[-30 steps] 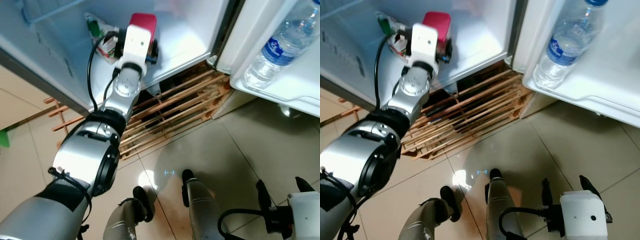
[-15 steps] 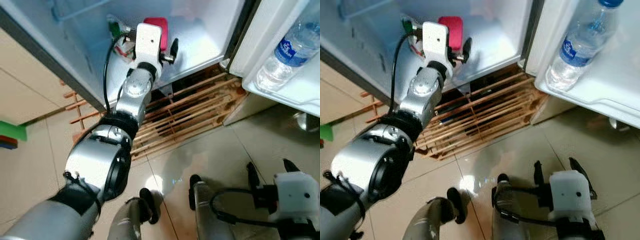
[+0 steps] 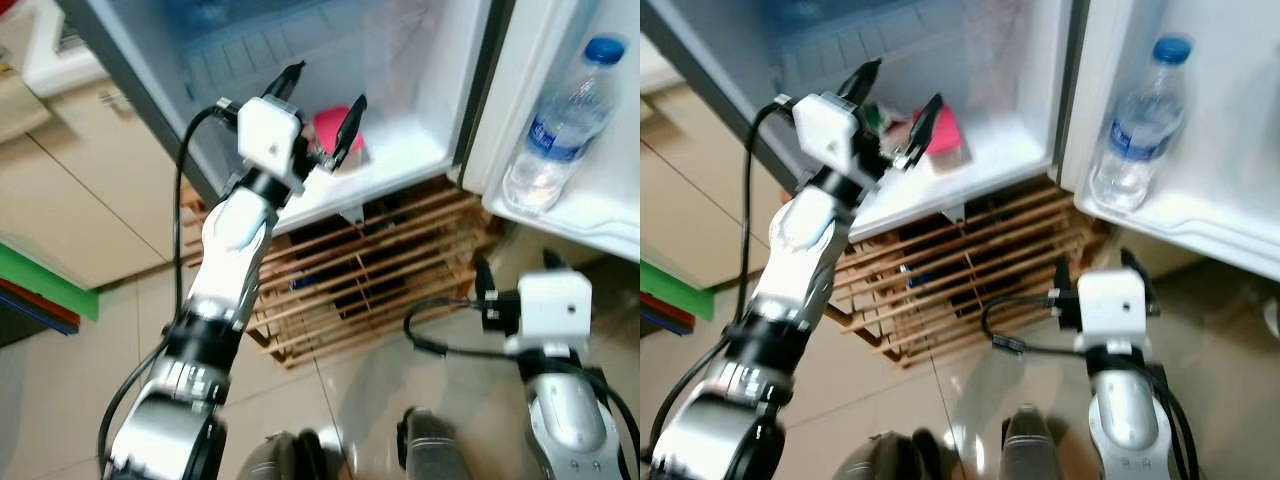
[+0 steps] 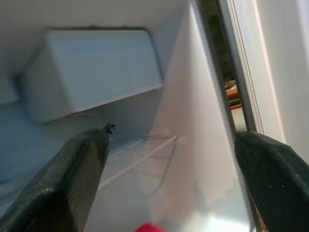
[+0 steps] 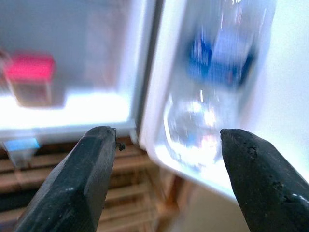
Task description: Restocking fridge
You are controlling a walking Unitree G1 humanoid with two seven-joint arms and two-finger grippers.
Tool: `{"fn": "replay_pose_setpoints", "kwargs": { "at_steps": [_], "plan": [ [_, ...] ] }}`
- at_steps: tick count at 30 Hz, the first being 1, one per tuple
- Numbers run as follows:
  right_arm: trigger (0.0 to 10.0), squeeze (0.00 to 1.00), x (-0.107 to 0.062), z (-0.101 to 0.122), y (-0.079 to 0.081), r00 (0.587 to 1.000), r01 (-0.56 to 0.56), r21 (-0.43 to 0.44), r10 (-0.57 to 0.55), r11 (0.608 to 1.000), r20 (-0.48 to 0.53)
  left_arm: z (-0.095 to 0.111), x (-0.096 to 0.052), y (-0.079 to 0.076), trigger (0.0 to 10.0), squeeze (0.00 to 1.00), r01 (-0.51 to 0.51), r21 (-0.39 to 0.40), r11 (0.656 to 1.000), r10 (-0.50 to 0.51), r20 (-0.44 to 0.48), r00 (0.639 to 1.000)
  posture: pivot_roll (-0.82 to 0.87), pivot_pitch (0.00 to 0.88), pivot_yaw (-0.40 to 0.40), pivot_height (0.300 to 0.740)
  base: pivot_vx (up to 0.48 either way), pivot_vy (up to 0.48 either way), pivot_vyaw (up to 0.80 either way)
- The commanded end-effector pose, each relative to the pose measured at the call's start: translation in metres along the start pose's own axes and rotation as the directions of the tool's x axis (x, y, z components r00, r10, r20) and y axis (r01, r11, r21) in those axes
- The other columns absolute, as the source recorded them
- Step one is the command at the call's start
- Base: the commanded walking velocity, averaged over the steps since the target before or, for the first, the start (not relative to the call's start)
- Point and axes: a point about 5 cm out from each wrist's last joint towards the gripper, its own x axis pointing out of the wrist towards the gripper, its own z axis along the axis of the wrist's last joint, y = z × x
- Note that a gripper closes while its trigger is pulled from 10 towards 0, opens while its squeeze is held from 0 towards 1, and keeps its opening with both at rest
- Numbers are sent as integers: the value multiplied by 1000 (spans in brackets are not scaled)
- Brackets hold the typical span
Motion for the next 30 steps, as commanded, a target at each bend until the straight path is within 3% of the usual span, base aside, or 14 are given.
{"fn": "replay_pose_setpoints", "kwargs": {
  "at_steps": [1, 2, 3, 5, 6, 7, 8, 10, 11, 13, 17, 20, 22, 30],
  "plan": [
    [10000, 0, 1, -6, 3, 1000, -8, 18, 8, 1000, -17, -2, -3, 3, 10000, 0, -1, 15, 1000, 1, -34, 999, -214, 0, 162, 736, 0, 0, 0],
    [10000, 0, 5, -5, 4, 1000, -12, 22, 12, 1000, -6, -9, -13, 2, 10000, 0, -29, -15, 999, 27, -97, 995, -204, 0, 155, 736, 0, 0, 0],
    [10000, 0, 15, -5, 7, 1000, -22, 35, 22, 999, 12, -20, -38, 0, 10000, 0, -96, -63, 993, 81, -208, 975, -186, 0, 141, 736, 0, 0, 0],
    [10000, 0, 18, -6, 8, 1000, -26, 45, 25, 999, 15, -28, -54, -1, 10000, 0, -116, -77, 990, 90, -280, 956, -176, 0, 132, 736, 0, 0, 0],
    [10000, 0, 18, -6, 8, 1000, -26, 45, 25, 999, 15, -28, -54, -1, 10000, 0, -116, -77, 990, 90, -280, 956, -176, 0, 132, 736, 0, 0, 0],
    [10000, 0, 20, -7, 8, 1000, -26, 56, 26, 998, 12, -34, -68, -1, 10000, 0, -144, -92, 985, 106, -333, 937, -167, 0, 126, 736, 0, 0, 0],
    [10000, 0, 20, -13, 5, 1000, -15, 94, 16, 996, -15, -42, -94, 1, 10000, 0, -167, -81, 983, 119, -415, 902, -158, 0, 120, 736, 0, 0, 0],
    [10000, 0, 20, -16, 4, 1000, -9, 110, 12, 994, -29, -44, -102, 3, 10000, 0, -175, -65, 983, 130, -432, 893, -156, 0, 118, 736, 0, 0, 0],
    [10000, 0, 19, -29, -1, 995, 29, 188, -11, 982, -97, -46, -114, 15, 10000, 0, -263, -61, 963, 204, -472, 857, -141, 0, 111, 736, 0, 0, 0],
    [10000, 0, 19, -34, -3, 992, 46, 218, -19, 975, -124, -47, -116, 19, 10000, 0, -299, -65, 952, 232, -485, 843, -141, 0, 111, 736, 0, 0, 0],
    [10000, 0, 30, -54, -8, 978, 90, 302, -27, 949, -207, -56, -104, 30, 10000, 0, -470, -96, 878, 350, -541, 765, -140, 0, 111, 736, 0, 108, 0],
    [10000, 0, 35, -53, -8, 980, 82, 301, -22, 950, -196, -59, -99, 29, 10000, 0, -466, -95, 880, 341, -556, 758, -142, 0, 115, 736, 0, 450, 0],
    [10000, 0, 39, -50, -9, 984, 74, 280, -25, 957, -175, -57, -91, 26, 10000, 0, -407, -55, 912, 315, -542, 779, -150, 0, 126, 736, 0, 184, 0],
    [10000, 0, 30, -60, -4, 977, 73, 270, -14, 960, -214, -56, -78, 20, 10000, 0, -317, -42, 948, 252, -512, 821, -170, 0, 136, 736, 0, 0, -369]
  ]
}}
